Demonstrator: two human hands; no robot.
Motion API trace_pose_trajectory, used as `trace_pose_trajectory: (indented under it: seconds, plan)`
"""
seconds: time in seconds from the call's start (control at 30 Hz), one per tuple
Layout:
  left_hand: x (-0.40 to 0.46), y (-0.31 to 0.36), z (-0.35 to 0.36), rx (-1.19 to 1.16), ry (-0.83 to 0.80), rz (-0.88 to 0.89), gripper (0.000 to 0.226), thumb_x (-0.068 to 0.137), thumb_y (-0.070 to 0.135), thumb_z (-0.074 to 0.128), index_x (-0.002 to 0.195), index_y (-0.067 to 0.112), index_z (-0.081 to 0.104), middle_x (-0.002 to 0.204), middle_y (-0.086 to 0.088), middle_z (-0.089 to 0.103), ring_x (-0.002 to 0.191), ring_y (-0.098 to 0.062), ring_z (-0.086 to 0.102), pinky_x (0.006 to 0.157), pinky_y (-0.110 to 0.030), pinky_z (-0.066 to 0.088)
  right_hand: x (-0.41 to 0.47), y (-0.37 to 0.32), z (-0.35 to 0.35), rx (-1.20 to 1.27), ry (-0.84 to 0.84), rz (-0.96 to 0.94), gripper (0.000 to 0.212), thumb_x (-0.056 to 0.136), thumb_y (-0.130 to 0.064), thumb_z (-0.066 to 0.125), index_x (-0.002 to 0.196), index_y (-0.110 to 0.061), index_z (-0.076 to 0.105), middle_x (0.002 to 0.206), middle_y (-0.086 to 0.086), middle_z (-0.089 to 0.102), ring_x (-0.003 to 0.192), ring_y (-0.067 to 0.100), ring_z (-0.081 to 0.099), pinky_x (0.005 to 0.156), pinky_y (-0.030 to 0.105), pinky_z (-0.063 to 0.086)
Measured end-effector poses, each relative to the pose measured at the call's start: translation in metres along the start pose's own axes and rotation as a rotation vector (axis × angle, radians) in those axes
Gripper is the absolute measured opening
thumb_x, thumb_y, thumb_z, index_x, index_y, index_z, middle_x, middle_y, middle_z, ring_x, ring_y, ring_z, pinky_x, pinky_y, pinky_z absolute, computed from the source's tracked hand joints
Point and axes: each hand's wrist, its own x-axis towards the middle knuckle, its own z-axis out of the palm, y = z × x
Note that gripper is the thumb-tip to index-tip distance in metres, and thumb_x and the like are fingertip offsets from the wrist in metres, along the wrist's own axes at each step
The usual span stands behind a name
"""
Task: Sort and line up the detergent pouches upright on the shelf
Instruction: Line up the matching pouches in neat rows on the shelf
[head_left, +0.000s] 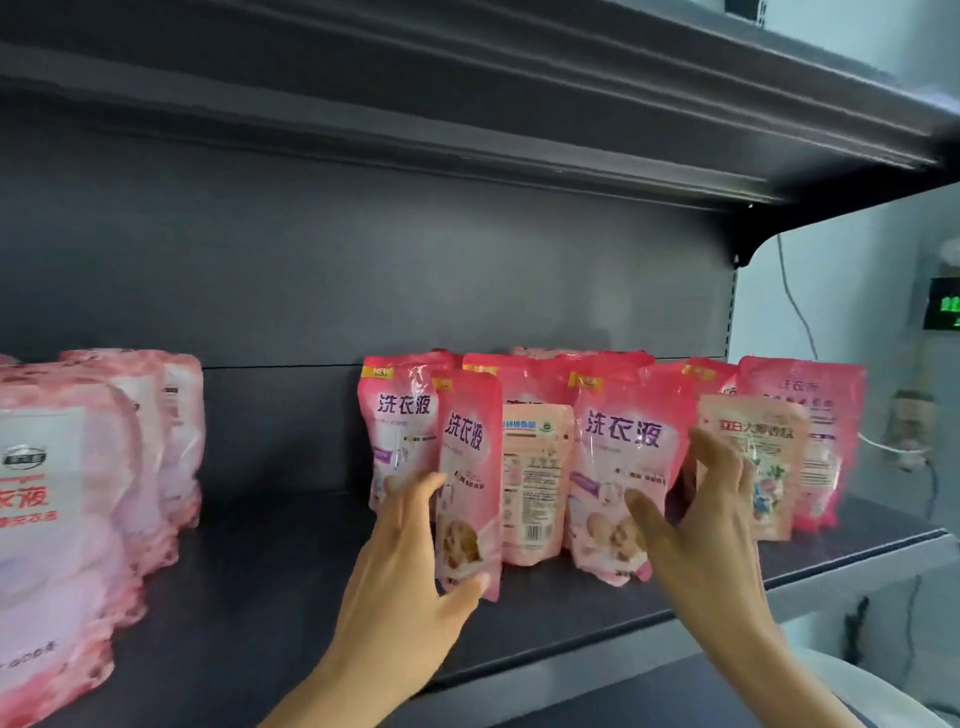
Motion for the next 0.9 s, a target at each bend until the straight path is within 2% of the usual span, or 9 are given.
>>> trace_pose_trajectory:
  seconds: [0.1, 0.2, 0.3, 0.4, 0.5, 0.6, 0.7, 0.8, 0.9]
  plan:
    - [0.025, 0.008, 0.032, -0.041, 0.034, -0.085, 0.106, 0.075, 0.040, 0.074, 0.146, 0.035, -0.005, 0.149, 0.019, 0.007, 0.135, 0.000, 0.025, 0.107, -0.024, 0.030, 0.025, 0.026, -0.005, 0.089, -0.106, 0.054, 0.079, 0.079, -0.010, 0.072, 0.141, -0.020, 0.024, 0.139, -0.001, 0.033, 0.128, 0.016, 0.038, 0.098, 0.026, 0.031]
    - [0.041, 0.006, 0.051, -0.099, 0.056, -0.169, 0.120, 0.070, 0.041, 0.078, 0.144, 0.040, -0.016, 0.154, 0.019, -0.001, 0.139, 0.000, 0.013, 0.111, -0.036, 0.029, 0.042, 0.046, 0.001, 0.181, -0.222, 0.095, 0.080, 0.078, -0.014, 0.074, 0.139, -0.023, 0.023, 0.132, -0.005, 0.045, 0.119, 0.015, 0.049, 0.096, 0.029, 0.040]
    - [0.052, 0.000, 0.064, -0.106, 0.031, -0.245, 0.126, 0.068, 0.042, 0.080, 0.141, 0.043, -0.023, 0.157, 0.015, 0.002, 0.138, -0.002, 0.020, 0.108, -0.034, 0.034, 0.051, 0.058, 0.009, 0.249, -0.292, 0.168, 0.077, 0.077, -0.013, 0.074, 0.135, -0.025, 0.025, 0.114, -0.010, 0.056, 0.100, 0.012, 0.059, 0.081, 0.027, 0.049]
    - [0.057, -0.005, 0.071, -0.097, 0.016, -0.268, 0.123, 0.067, 0.042, 0.080, 0.139, 0.050, -0.020, 0.155, 0.013, 0.020, 0.135, -0.012, 0.037, 0.100, -0.040, 0.045, 0.055, 0.066, 0.016, 0.259, -0.351, 0.220, 0.053, 0.079, -0.014, 0.073, 0.117, -0.025, 0.038, 0.095, -0.014, 0.062, 0.079, 0.003, 0.062, 0.061, 0.018, 0.050]
    - [0.057, -0.006, 0.075, -0.054, 0.058, -0.298, 0.114, 0.071, 0.036, 0.078, 0.136, 0.054, -0.014, 0.149, 0.010, 0.032, 0.127, -0.015, 0.047, 0.094, -0.044, 0.051, 0.061, 0.074, 0.020, 0.270, -0.362, 0.231, 0.037, 0.080, -0.015, 0.072, 0.107, -0.023, 0.048, 0.086, -0.007, 0.068, 0.066, 0.011, 0.067, 0.051, 0.025, 0.054]
    - [0.056, -0.005, 0.077, -0.039, 0.075, -0.313, 0.109, 0.074, 0.032, 0.077, 0.135, 0.054, -0.011, 0.149, 0.008, 0.033, 0.122, -0.017, 0.050, 0.087, -0.040, 0.053, 0.063, 0.077, 0.021, 0.341, -0.351, 0.249, 0.024, 0.083, -0.012, 0.067, 0.101, -0.020, 0.053, 0.082, 0.001, 0.070, 0.046, 0.024, 0.063, 0.034, 0.029, 0.046]
    - [0.052, 0.002, 0.077, -0.005, 0.073, -0.318, 0.110, 0.072, 0.042, 0.076, 0.140, 0.046, -0.010, 0.150, 0.007, 0.027, 0.123, -0.017, 0.050, 0.085, -0.038, 0.051, 0.065, 0.080, 0.022, 0.368, -0.331, 0.245, 0.022, 0.084, -0.011, 0.067, 0.103, -0.015, 0.056, 0.081, 0.005, 0.071, 0.049, 0.025, 0.064, 0.035, 0.030, 0.048]
    - [0.045, 0.009, 0.072, -0.010, 0.011, -0.330, 0.120, 0.066, 0.050, 0.077, 0.142, 0.047, -0.016, 0.150, 0.020, 0.013, 0.129, -0.009, 0.040, 0.099, -0.042, 0.045, 0.066, 0.081, 0.022, 0.393, -0.321, 0.249, 0.021, 0.085, -0.009, 0.066, 0.102, -0.016, 0.057, 0.082, 0.006, 0.071, 0.048, 0.032, 0.065, 0.034, 0.040, 0.050]
    - [0.039, 0.011, 0.064, -0.068, -0.033, -0.306, 0.111, 0.064, 0.056, 0.075, 0.138, 0.057, -0.008, 0.130, 0.029, 0.026, 0.102, 0.012, 0.045, 0.092, -0.031, 0.047, 0.064, 0.082, 0.024, 0.421, -0.311, 0.263, 0.021, 0.085, -0.008, 0.065, 0.102, -0.016, 0.055, 0.083, 0.006, 0.070, 0.050, 0.035, 0.065, 0.034, 0.048, 0.049]
